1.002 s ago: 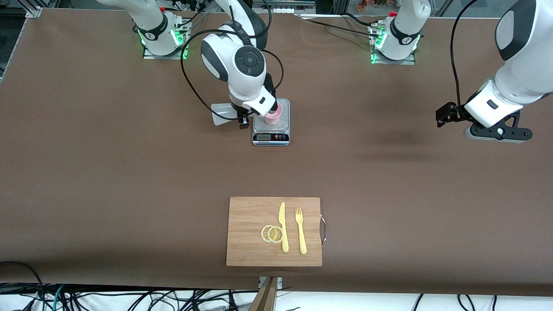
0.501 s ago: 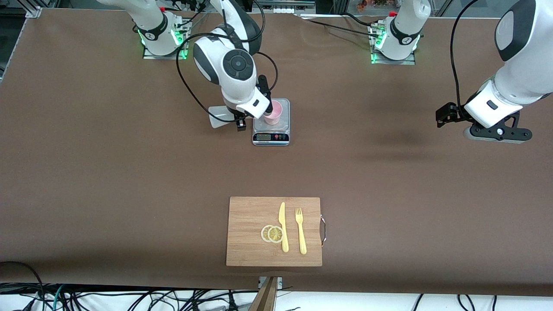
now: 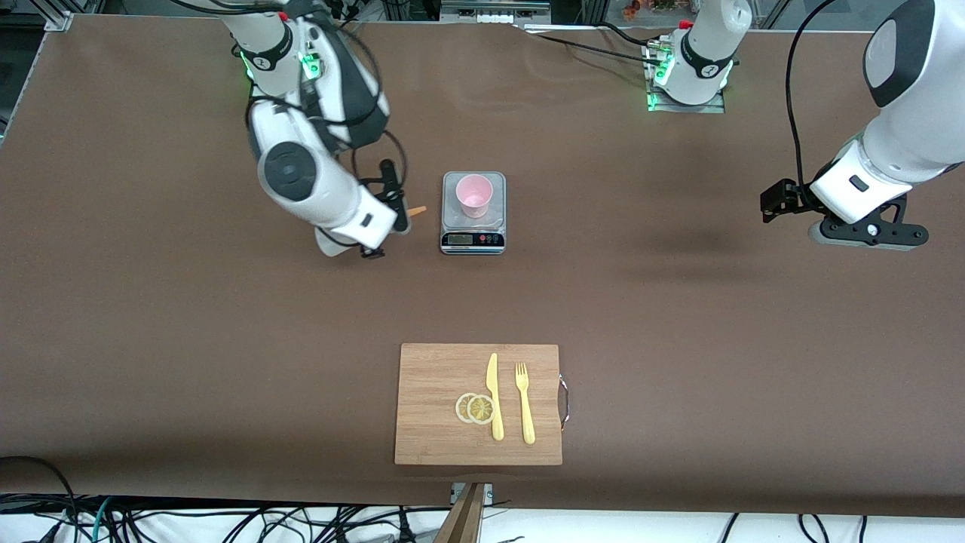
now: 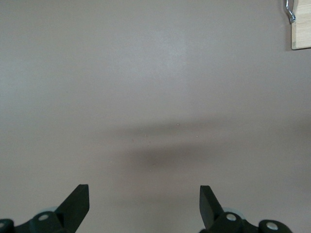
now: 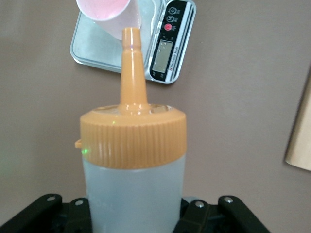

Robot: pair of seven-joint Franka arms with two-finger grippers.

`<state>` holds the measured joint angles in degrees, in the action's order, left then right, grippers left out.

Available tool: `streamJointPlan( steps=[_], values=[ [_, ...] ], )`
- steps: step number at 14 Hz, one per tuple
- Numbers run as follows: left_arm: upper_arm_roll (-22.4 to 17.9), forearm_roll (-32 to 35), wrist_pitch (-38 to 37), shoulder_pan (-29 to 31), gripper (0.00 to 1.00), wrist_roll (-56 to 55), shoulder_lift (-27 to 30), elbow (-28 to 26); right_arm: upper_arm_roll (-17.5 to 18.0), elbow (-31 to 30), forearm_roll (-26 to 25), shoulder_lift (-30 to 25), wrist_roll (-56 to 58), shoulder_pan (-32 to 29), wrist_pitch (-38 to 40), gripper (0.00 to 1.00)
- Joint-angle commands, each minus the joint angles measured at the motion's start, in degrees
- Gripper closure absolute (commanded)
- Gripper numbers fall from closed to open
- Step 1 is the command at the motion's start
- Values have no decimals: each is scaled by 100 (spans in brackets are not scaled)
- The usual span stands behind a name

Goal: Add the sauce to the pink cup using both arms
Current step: 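Carry the bottle with the right gripper back beside the scale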

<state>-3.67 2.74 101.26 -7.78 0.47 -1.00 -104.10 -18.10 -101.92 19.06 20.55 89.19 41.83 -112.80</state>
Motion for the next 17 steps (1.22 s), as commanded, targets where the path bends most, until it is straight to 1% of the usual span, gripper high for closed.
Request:
streamJointPlan(
  steps=[1,2,3,6,9,11,13,17],
  values=[
    [-2,-19,-98,22,0,102,-32,101,-352,-293,973,-122,1201,-227,-5,100],
    [-2,-19,-98,22,0,102,-32,101,-353,-372,1360,-87,1667,-489,3,100],
    [-2,-19,-98,22,0,111,-32,101,-353,-407,1642,-69,2115,-692,21,100],
    [-2,-19,-98,22,0,111,-32,101,-353,-425,2372,53,3091,-1281,546,100],
    [-2,-19,-98,22,0,111,-32,101,-353,-425,3181,334,4199,-2072,1363,100],
    [-2,-19,-98,22,0,111,-32,101,-353,-416,3822,650,4867,-2520,2022,100],
    [-2,-19,-106,22,0,111,-32,101,-344,-408,4088,879,5325,-2960,2558,100],
    [-2,-19,-98,22,0,111,-32,101,-335,-407,4413,1371,5827,-3488,3333,100]
  ],
)
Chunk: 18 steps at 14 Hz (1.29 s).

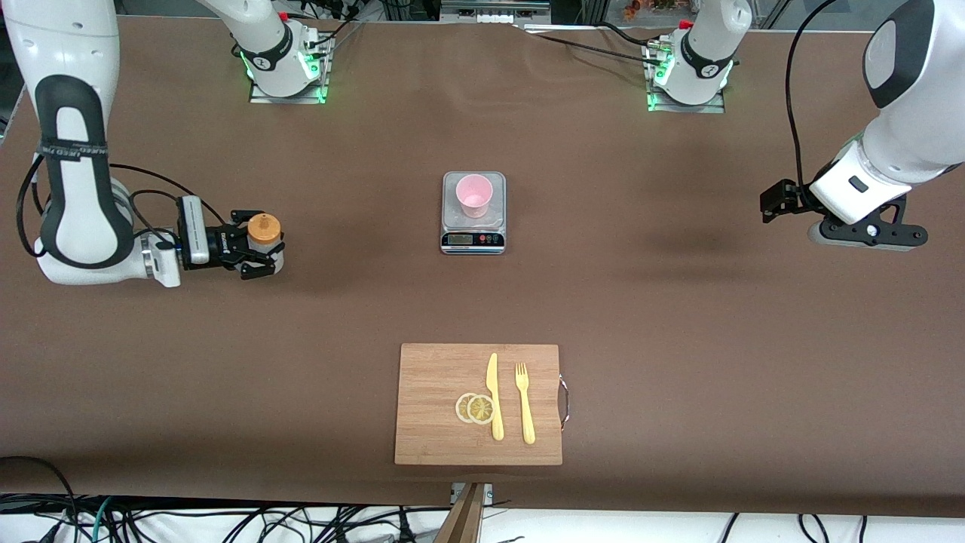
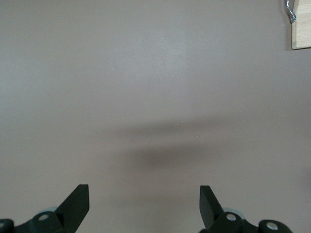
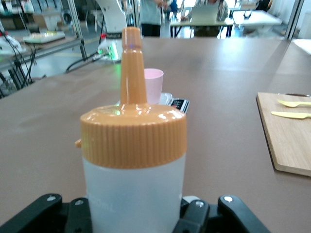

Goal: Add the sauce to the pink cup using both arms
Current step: 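Carry the bottle with the right gripper back beside the scale, then lower the bottle upright onto the table with the right gripper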

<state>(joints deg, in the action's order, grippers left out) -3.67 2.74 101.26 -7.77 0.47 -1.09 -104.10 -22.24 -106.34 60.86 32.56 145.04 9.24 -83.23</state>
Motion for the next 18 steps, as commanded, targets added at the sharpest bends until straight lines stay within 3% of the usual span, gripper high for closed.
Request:
streamJointPlan(
  steps=[1,9,15,18],
  values=[
    [-2,-19,-98,21,0,111,-23,101,88,17,251,311,340,-291,516,100],
    [-2,-19,-98,21,0,111,-23,101,115,-1,505,989,1096,-546,1001,100],
    [-2,-19,-98,21,0,111,-23,101,123,-1,1023,1542,1597,-547,1545,100],
    [-2,-19,-98,21,0,120,-23,101,115,34,1042,1561,1598,-547,1555,100]
  ],
)
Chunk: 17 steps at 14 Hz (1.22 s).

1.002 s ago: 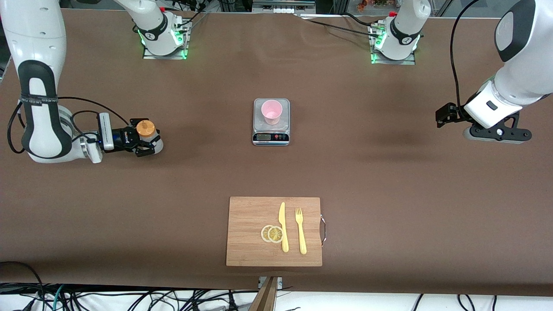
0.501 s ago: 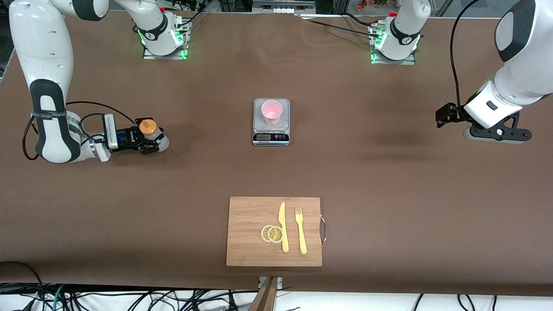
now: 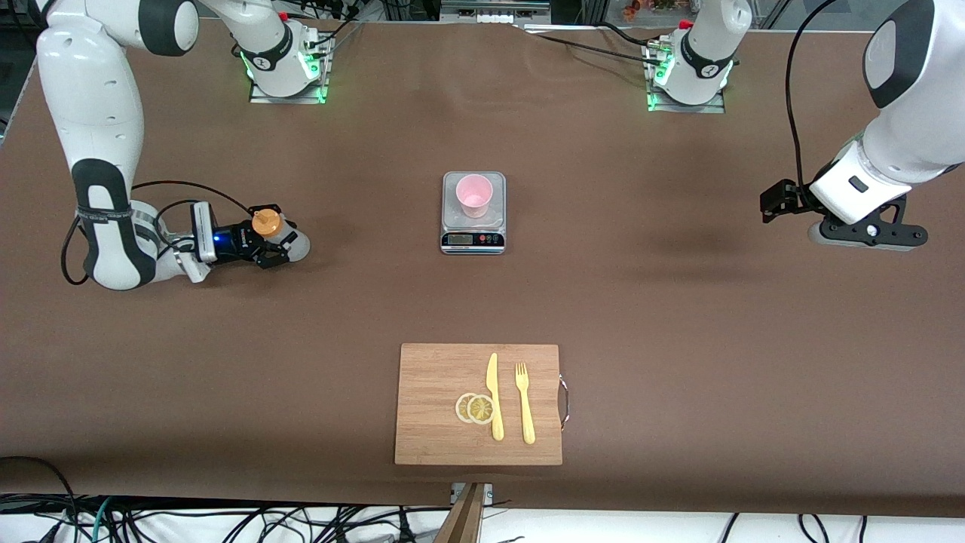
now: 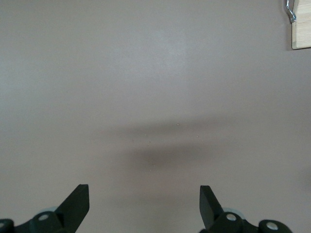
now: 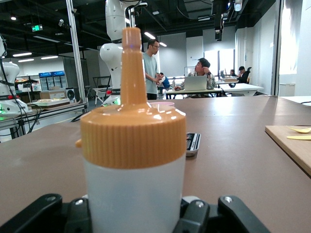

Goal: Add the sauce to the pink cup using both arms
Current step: 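Lower the bottle upright onto the table with the right gripper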

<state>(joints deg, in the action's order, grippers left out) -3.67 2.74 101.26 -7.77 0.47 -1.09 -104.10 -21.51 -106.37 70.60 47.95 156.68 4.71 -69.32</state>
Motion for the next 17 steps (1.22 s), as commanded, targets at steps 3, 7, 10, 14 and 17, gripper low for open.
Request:
streamJointPlan(
  steps=[3,7,10,14,17],
  values=[
    [-2,-19,-98,21,0,120,-23,101,33,55,59,21,337,-93,156,100],
    [-2,-19,-98,21,0,120,-32,101,33,64,50,56,231,-85,129,1],
    [-2,-19,-98,21,0,120,-32,101,33,73,50,74,170,-85,120,0],
    [-2,-19,-98,21,0,120,-32,101,33,90,33,74,-15,-85,120,0],
    [-2,-19,-98,30,0,120,-32,101,24,90,24,74,-112,-93,120,0]
  ],
)
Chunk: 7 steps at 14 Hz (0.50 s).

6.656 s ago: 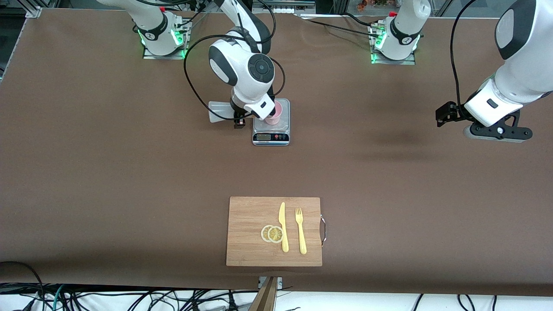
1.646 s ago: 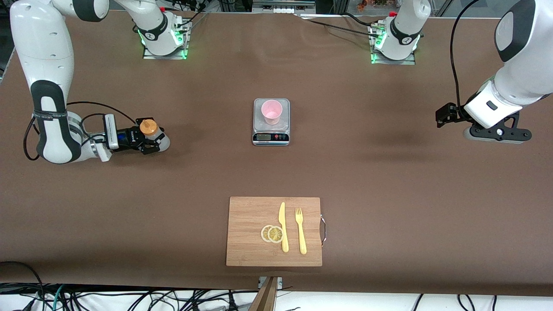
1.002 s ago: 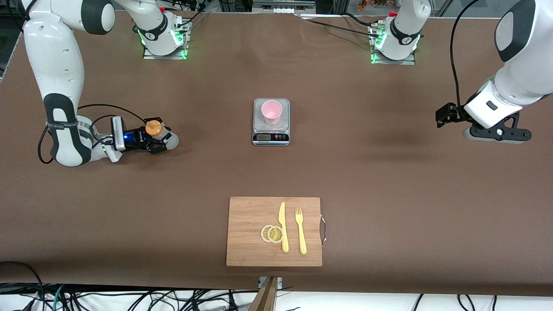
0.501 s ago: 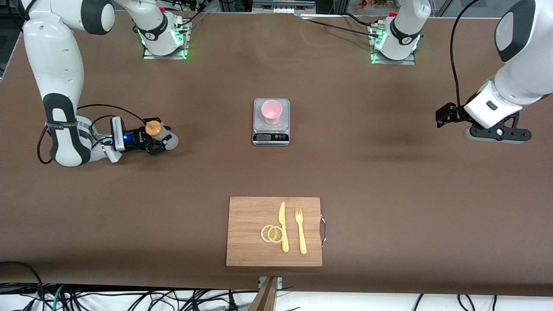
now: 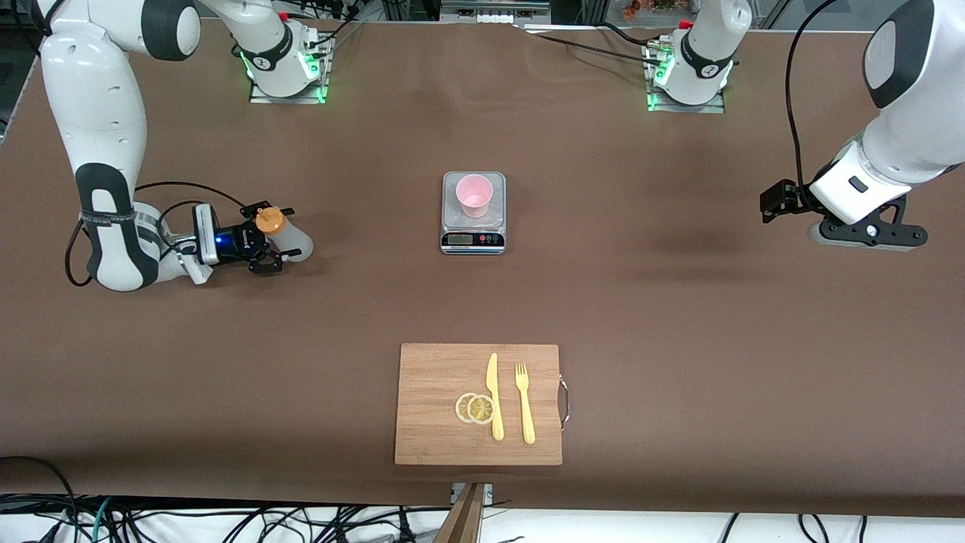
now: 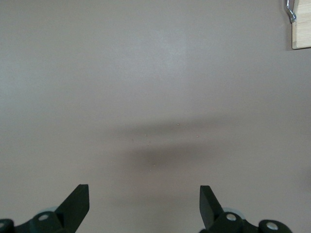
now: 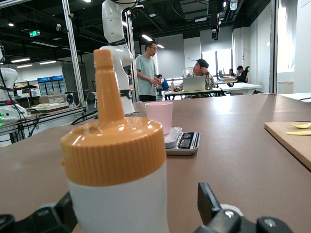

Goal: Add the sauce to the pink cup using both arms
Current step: 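Lower the bottle upright onto the table with the right gripper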

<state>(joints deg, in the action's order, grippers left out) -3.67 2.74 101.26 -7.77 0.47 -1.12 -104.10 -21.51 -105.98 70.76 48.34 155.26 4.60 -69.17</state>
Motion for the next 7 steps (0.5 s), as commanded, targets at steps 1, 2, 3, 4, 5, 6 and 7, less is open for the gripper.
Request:
streamJointPlan(
  steps=[1,2,3,4,5,6,7],
  values=[
    [-2,-19,-98,29,0,120,-29,101,7,60,8,35,22,-82,105,0],
    [-2,-19,-98,29,0,120,-29,101,-20,77,8,35,22,-91,97,0],
    [-2,-19,-98,29,0,120,-29,101,-72,112,8,35,22,-126,88,0],
    [-2,-19,-98,29,0,120,-29,101,-90,121,8,35,22,-161,44,0],
    [-2,-19,-98,21,0,120,-29,101,-90,130,-1,35,22,-240,27,0],
    [-2,-19,-98,21,0,120,-29,101,-90,121,-10,35,22,-293,26,0],
    [-2,-19,-98,29,0,120,-29,101,-99,130,-18,35,22,-363,35,0]
  ],
)
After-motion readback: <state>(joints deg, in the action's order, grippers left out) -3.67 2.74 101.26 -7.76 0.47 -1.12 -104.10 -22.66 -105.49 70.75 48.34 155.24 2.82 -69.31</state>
